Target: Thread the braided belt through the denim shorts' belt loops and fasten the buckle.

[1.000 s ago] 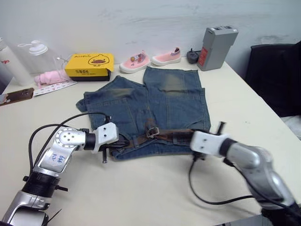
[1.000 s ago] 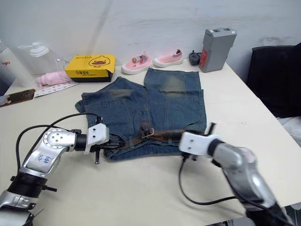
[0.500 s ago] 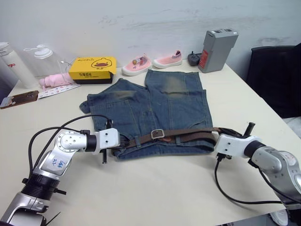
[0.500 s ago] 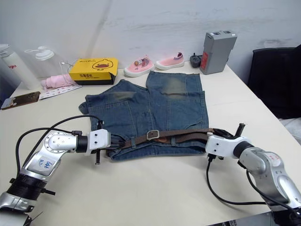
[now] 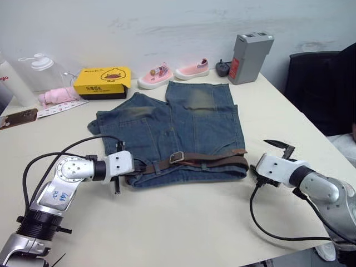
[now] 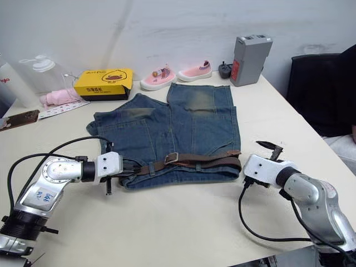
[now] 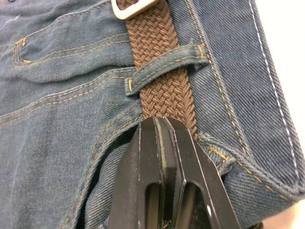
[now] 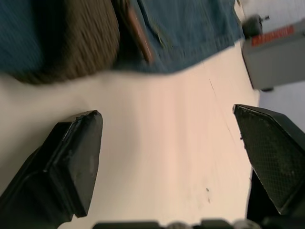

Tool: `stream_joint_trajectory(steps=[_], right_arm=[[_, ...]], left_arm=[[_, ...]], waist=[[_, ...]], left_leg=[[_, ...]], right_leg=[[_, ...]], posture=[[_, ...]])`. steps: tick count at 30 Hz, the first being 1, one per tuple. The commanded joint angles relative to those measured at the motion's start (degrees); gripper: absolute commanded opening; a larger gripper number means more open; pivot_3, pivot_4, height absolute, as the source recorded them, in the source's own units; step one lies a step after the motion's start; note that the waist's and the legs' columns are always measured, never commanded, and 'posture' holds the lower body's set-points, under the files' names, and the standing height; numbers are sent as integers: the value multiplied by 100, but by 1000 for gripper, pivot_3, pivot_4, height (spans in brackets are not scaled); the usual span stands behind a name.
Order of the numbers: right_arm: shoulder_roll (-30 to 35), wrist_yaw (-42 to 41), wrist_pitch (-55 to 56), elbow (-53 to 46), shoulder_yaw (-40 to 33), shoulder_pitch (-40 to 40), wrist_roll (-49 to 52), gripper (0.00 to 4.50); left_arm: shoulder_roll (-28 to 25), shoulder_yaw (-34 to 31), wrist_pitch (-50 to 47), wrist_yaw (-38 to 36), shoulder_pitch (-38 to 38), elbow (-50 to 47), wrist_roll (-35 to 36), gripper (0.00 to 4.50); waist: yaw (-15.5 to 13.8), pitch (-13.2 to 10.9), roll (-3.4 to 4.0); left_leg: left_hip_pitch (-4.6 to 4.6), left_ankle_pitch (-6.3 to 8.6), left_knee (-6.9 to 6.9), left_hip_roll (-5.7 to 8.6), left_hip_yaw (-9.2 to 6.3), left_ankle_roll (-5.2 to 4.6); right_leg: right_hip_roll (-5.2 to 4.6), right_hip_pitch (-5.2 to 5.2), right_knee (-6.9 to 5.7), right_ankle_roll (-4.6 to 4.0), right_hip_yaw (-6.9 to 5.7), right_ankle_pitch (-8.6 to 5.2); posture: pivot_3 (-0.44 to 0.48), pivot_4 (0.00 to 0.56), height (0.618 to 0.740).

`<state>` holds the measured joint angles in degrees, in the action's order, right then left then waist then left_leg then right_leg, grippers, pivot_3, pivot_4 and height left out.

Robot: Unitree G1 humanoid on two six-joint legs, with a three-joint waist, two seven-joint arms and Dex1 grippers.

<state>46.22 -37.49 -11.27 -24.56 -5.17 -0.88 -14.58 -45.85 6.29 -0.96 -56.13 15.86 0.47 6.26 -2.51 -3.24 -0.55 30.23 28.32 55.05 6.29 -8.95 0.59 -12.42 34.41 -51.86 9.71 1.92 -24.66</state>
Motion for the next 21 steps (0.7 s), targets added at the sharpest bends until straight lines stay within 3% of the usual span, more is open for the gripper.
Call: stream_joint_trajectory(steps=[1, 8, 21], right_arm=[[-230, -405, -37, -1116, 219, 226, 791, 4439], [-761, -33, -299, -1166, 1430, 513, -87, 4439], [-852, 563, -117, -460, 1969, 291, -1304, 4439]], left_arm=[[-140, -234, -502, -105, -126, -33, 189, 0], [-183, -441, -660, -143, -285, -235, 298, 0], [-357, -1104, -1101, -131, -639, -728, 795, 0]], waist=[[11, -7, 0], [4, -22, -24], [-53, -32, -25]], left_leg=[[0, 0, 0, 0, 0, 1], [3, -2, -4, -2, -17, 12], [5, 2, -3, 5, -5, 16]], right_leg=[[0, 0, 0, 0, 0, 0], [1, -2, 3, -2, -5, -1], [0, 2, 3, -3, -6, -1]], posture=[[0, 150, 618], [0, 150, 618], [0, 150, 618]])
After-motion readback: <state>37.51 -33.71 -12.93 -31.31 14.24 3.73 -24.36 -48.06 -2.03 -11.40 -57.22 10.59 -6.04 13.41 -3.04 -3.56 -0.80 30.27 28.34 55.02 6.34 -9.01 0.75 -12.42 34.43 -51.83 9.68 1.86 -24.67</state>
